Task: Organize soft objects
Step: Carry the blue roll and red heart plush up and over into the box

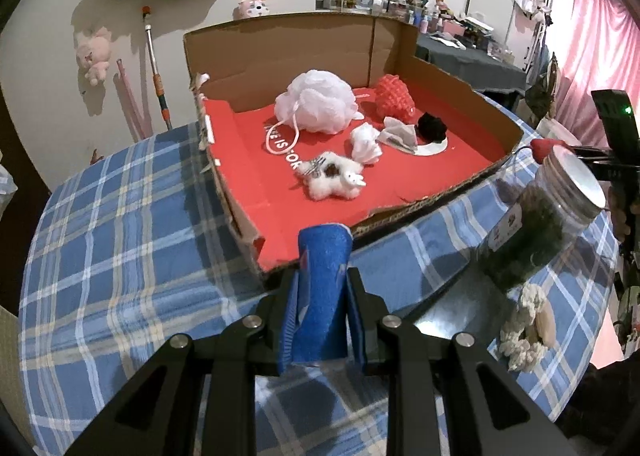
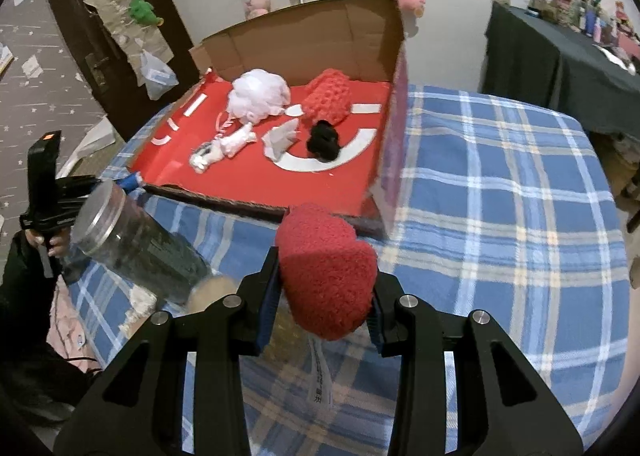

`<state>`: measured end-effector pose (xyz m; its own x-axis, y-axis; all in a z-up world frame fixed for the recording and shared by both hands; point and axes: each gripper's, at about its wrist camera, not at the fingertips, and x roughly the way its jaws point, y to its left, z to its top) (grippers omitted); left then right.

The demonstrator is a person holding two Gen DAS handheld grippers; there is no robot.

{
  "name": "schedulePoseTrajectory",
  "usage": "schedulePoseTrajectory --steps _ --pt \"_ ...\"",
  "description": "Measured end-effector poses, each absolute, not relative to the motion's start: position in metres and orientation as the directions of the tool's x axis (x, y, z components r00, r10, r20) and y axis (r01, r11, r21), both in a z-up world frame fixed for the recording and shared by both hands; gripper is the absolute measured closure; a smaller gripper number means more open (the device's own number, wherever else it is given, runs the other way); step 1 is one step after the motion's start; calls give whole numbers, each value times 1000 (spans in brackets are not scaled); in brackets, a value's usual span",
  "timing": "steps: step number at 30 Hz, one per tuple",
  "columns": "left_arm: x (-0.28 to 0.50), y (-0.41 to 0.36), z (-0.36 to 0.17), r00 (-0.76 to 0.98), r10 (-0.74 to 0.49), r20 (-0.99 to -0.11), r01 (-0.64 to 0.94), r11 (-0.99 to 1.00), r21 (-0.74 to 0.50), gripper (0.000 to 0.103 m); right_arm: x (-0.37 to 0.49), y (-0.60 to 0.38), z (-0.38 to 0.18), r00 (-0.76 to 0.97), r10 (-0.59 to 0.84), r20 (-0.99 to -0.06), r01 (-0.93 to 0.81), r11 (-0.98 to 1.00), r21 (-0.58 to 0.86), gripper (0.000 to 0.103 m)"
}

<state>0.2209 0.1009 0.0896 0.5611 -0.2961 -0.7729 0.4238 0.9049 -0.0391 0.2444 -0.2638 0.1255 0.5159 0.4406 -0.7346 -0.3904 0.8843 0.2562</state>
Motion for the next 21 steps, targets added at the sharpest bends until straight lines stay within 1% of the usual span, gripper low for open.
schedulePoseTrajectory --steps 7,15,21 --pt "233 90 100 561 -323 -762 441 896 -55 78 258 -255 141 500 513 -698 -420 848 323 68" --pt "251 61 117 549 -368 -751 480 874 -77 78 278 -245 161 510 548 -663 -435 829 351 68" --pt "271 22 117 503 -364 -784 510 857 -71 78 297 -234 164 490 568 -662 -441 816 373 68"
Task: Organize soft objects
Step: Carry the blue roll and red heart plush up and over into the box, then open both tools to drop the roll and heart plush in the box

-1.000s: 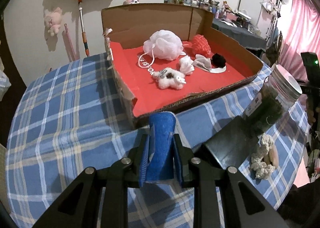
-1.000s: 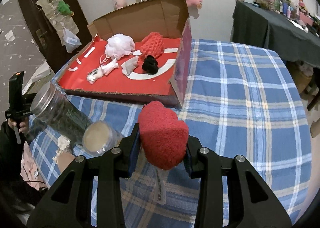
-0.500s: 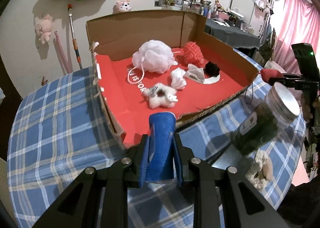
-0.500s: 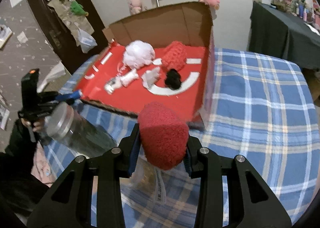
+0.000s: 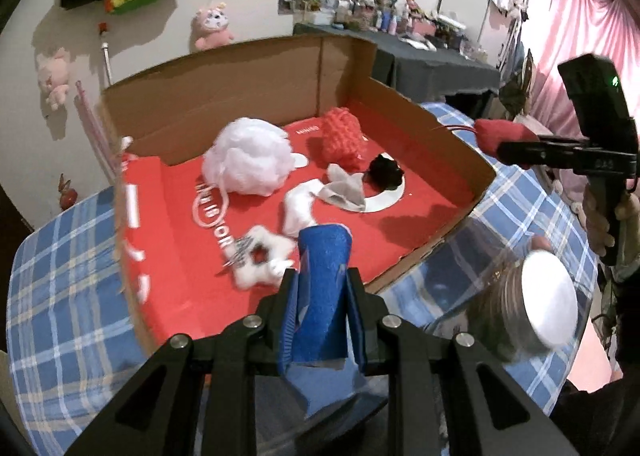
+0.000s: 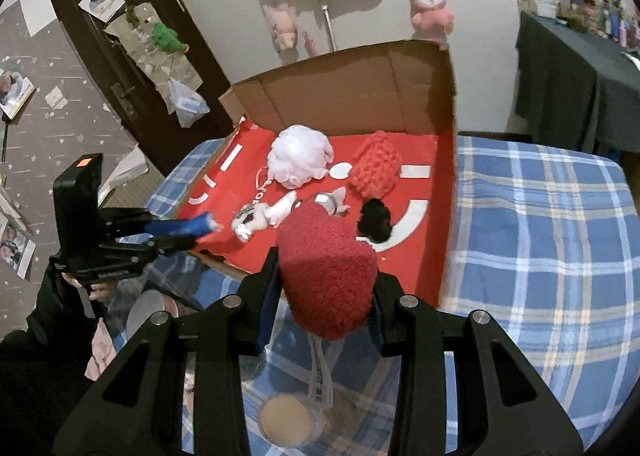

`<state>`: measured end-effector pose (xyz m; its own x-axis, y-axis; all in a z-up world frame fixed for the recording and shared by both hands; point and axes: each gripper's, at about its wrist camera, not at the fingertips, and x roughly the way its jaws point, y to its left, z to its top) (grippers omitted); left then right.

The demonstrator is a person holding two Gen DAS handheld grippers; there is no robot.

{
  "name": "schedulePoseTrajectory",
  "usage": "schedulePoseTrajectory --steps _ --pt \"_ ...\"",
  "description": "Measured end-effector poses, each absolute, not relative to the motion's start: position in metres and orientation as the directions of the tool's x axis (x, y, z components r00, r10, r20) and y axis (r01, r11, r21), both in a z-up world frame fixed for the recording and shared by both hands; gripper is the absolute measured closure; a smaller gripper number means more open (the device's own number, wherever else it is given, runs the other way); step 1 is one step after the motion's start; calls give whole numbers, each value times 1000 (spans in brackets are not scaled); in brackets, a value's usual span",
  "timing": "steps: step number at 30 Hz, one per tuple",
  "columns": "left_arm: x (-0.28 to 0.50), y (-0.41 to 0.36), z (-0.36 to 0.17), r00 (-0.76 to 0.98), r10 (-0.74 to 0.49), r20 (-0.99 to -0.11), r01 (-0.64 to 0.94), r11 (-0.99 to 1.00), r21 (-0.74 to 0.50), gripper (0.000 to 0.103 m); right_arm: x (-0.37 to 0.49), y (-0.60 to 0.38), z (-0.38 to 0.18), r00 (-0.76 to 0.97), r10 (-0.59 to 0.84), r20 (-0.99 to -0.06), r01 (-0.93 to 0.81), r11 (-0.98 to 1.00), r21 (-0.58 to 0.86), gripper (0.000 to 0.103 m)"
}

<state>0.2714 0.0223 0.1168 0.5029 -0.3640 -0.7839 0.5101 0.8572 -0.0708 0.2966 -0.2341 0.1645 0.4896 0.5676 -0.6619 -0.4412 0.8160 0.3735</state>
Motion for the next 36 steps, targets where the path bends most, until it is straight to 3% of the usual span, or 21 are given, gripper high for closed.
schedulePoseTrajectory --steps 11,20,36 --pt "312 -36 96 421 -261 -869 552 834 17 78 341 -199 130 360 480 -800 -409 852 328 67" --pt "329 -52 76 377 -197 -905 567 822 57 78 360 -175 110 293 347 -891 -430 880 201 66" --pt "337 -58 67 372 -158 -915 552 830 81 77 369 -148 92 341 83 -937 -481 871 -98 65"
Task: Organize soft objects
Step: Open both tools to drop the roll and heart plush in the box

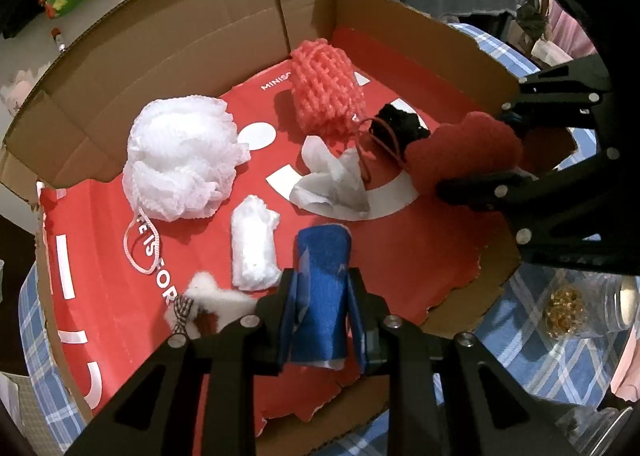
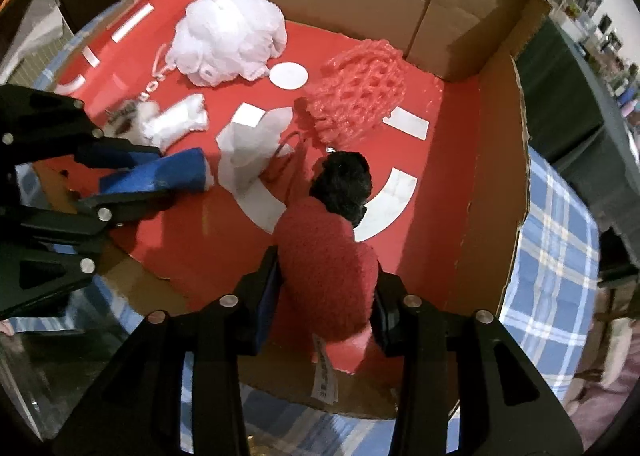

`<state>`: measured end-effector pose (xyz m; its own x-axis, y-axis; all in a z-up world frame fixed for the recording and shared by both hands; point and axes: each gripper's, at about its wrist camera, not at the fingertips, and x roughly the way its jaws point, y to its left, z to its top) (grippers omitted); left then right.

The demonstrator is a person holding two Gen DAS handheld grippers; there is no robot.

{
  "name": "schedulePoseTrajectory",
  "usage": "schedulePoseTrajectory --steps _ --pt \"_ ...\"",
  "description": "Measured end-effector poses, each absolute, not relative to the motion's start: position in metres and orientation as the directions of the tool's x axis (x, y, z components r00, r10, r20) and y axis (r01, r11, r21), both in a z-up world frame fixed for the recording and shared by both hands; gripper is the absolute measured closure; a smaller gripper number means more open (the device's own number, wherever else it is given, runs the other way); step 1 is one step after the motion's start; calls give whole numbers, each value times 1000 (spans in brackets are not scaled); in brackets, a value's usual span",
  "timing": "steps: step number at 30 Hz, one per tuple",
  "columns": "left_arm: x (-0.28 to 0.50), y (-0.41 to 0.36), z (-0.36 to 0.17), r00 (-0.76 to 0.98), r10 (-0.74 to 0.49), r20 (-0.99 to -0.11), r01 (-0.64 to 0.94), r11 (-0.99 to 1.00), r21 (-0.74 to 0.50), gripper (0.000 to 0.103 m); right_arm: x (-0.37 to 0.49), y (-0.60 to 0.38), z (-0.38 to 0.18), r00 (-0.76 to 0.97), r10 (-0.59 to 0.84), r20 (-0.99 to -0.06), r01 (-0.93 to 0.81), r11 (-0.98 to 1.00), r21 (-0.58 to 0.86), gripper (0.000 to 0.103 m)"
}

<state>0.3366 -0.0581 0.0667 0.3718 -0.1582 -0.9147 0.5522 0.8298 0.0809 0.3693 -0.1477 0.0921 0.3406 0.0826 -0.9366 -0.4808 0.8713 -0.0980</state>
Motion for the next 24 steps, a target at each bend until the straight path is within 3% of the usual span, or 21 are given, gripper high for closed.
schedulePoseTrajectory --steps 8,10,12,18,20,24 --pt "338 -62 65 377 -155 -913 547 833 84 76 369 -144 87 379 5 -925 -499 843 -200 58" --pt "338 -63 65 381 -154 -911 544 835 87 68 369 -144 89 385 0 -923 -503 839 -210 48" --pt "338 -62 67 391 -150 -908 537 839 92 57 366 -142 92 406 -7 -914 -502 834 -230 46" --pt "334 -59 78 416 -154 -896 514 853 93 53 356 -140 111 447 -2 -894 -486 839 -245 46" --pt "330 -57 85 434 -154 -888 505 858 98 46 352 -141 118 466 -5 -885 -475 842 -255 46" --pt "318 -48 105 478 -159 -864 479 872 105 39 340 -147 138 500 2 -866 -445 859 -255 36"
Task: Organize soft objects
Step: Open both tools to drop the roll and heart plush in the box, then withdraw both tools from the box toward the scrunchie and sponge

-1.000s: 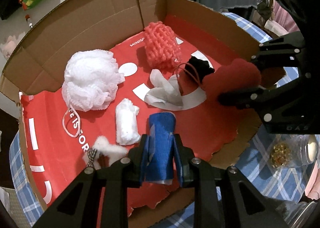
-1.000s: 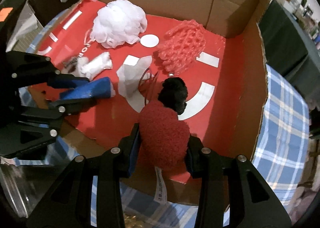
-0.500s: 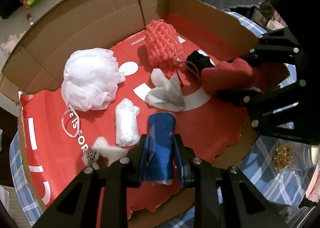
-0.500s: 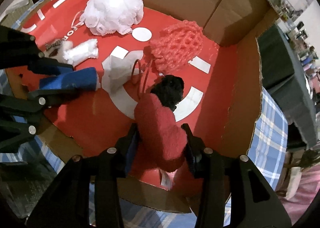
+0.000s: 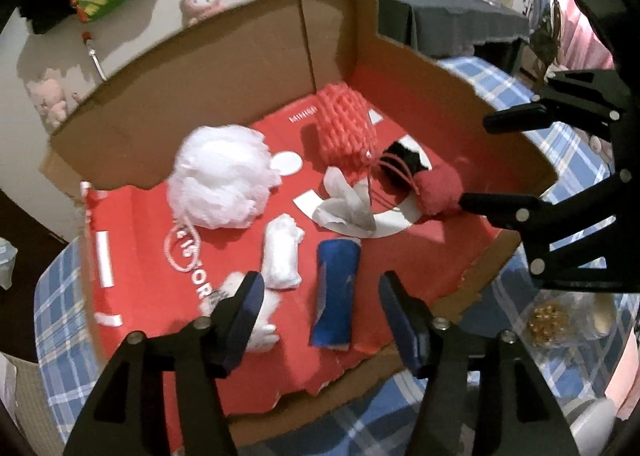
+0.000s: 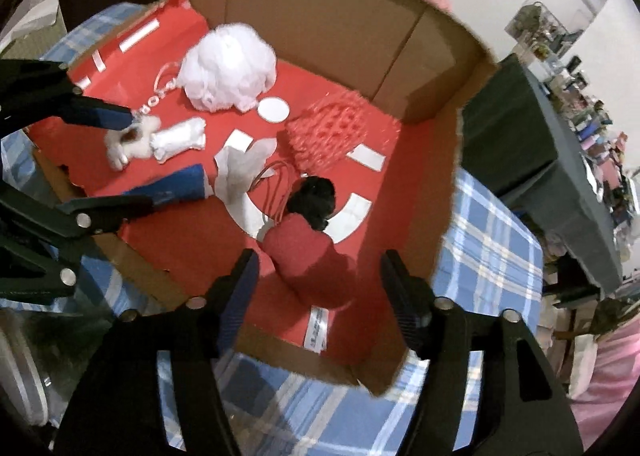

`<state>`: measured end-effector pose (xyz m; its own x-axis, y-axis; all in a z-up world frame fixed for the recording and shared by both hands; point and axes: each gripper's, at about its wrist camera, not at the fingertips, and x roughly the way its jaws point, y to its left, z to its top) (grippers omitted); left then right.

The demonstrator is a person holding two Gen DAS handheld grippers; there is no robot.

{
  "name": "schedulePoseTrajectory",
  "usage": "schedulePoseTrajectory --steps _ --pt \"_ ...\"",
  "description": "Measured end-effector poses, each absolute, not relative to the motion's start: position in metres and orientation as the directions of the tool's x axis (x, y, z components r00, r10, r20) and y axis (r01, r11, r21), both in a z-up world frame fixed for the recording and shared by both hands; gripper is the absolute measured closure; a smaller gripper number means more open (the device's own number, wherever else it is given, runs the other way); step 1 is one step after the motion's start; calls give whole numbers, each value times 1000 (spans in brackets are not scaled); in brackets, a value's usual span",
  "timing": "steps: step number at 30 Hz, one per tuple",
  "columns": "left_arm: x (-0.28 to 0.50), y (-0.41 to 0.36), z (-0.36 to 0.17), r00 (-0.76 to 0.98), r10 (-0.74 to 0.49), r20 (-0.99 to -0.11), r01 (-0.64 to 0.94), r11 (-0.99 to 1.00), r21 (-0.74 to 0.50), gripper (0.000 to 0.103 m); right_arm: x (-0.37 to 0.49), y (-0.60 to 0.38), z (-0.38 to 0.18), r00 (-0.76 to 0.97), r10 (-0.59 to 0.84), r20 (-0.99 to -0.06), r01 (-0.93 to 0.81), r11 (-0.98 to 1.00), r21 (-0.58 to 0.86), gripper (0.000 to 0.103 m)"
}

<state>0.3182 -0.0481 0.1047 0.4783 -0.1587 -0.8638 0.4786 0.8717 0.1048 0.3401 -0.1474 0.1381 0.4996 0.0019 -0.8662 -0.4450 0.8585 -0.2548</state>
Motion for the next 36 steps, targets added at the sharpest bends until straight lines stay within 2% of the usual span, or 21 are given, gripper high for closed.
schedulePoseTrajectory --steps 4,6,7,10,14,16,20,25,30,36 --pt "299 -34 128 525 -167 -835 437 894 96 30 325 -155 158 536 23 -844 -410 881 -237 36" --pt "284 -26 141 558 -170 -812 418 903 98 26 311 -160 172 564 40 -825 -389 894 -223 31" --pt "279 -23 145 570 -171 -804 411 906 98 22 304 -161 178 576 48 -816 -381 899 -216 26" --pt "256 -15 159 616 -183 -766 376 923 82 11 278 -168 199 627 83 -775 -346 921 -181 25" --pt "216 -10 178 692 -179 -699 348 932 105 8 244 -176 218 664 145 -734 -320 942 -102 24" --pt "198 -7 186 721 -193 -665 340 935 97 4 228 -177 225 684 170 -709 -315 946 -77 23" --pt "161 -4 197 763 -230 -604 339 938 70 1 186 -181 236 727 236 -644 -323 946 -18 14" --pt "120 0 204 817 -239 -525 310 950 49 0 141 -184 240 773 268 -575 -313 949 21 14" --pt "86 10 202 848 -271 -456 291 956 -28 0 100 -187 236 823 274 -497 -298 954 33 10" --pt "61 14 186 867 -262 -424 264 963 -55 0 69 -183 218 860 254 -443 -268 963 30 10"
